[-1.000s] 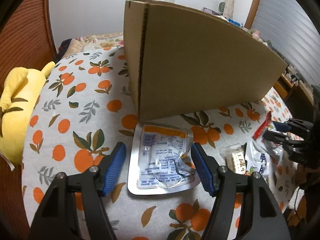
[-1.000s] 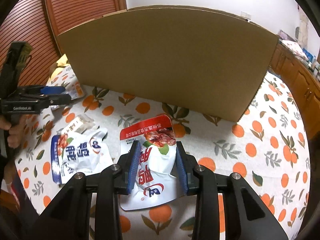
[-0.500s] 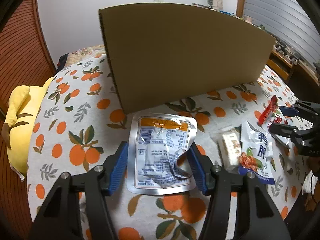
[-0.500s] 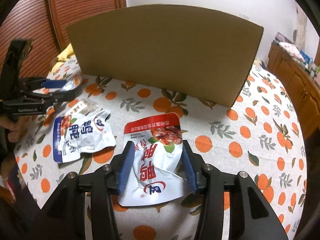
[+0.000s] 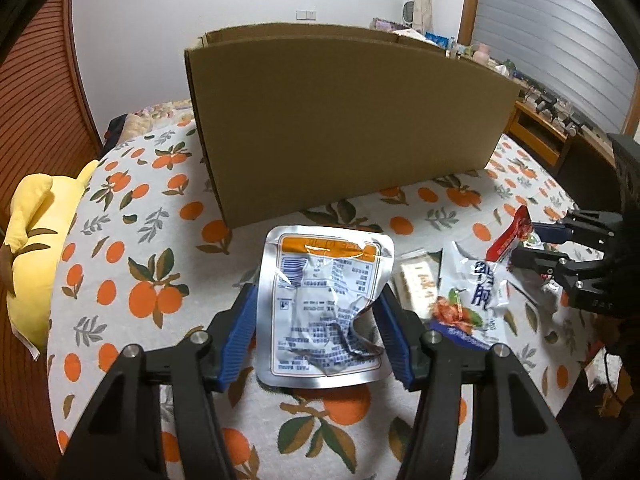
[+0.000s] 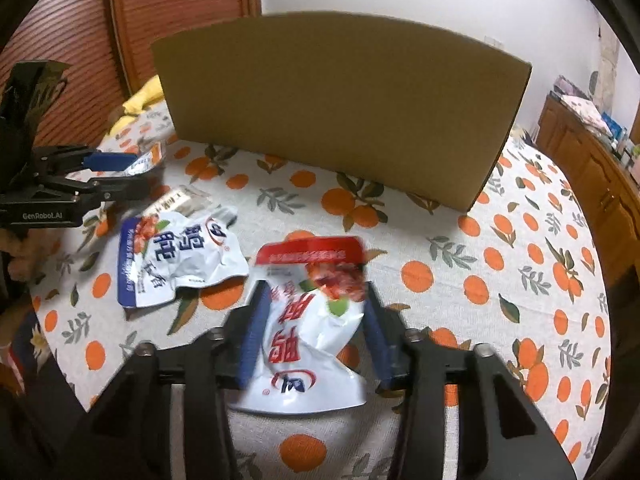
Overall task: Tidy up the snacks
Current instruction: 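Grasp the foil sachet with the left tool while the right tool lifts the duck-neck packet, then carry both packets over the box and open both tools to release them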
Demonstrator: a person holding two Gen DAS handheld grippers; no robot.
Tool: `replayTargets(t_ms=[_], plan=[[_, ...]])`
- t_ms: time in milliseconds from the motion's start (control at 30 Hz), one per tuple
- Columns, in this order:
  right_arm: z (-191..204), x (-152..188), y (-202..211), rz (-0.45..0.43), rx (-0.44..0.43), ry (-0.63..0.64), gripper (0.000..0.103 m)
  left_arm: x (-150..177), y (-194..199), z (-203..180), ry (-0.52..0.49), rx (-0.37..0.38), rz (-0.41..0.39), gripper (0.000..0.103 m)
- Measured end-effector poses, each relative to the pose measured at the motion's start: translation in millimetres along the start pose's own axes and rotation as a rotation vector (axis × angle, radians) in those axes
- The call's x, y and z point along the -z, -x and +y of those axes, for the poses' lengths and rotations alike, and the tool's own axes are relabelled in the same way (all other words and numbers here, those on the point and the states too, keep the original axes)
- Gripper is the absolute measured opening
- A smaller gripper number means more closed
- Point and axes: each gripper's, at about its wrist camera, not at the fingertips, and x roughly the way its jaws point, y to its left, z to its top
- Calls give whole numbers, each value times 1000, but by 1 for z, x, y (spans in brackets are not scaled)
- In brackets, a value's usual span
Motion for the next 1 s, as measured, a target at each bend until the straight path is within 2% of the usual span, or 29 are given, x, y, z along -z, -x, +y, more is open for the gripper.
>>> replayTargets(t_ms=[300, 367, 433, 467, 700, 1000], plan=[[-4, -4, 8, -35, -37, -31, 27, -4, 9, -6, -11, 4, -26, 57], [-5, -5, 13, -57, -47, -40, 21, -4, 12, -7, -10, 8, -33, 57], [-8, -10, 20, -75, -63, -49, 8, -5, 14, -9, -8, 14, -39, 57], [-8, -11, 21, -76, -63, -50, 5, -5, 14, -10, -10, 15, -40, 57], [-5, -15, 27, -76, -95, -46, 3, -7, 18, -14, -15, 19, -51, 57], [2, -20, 38, -104, -67, -7, 1, -13, 30, -17, -17, 29, -82, 57]])
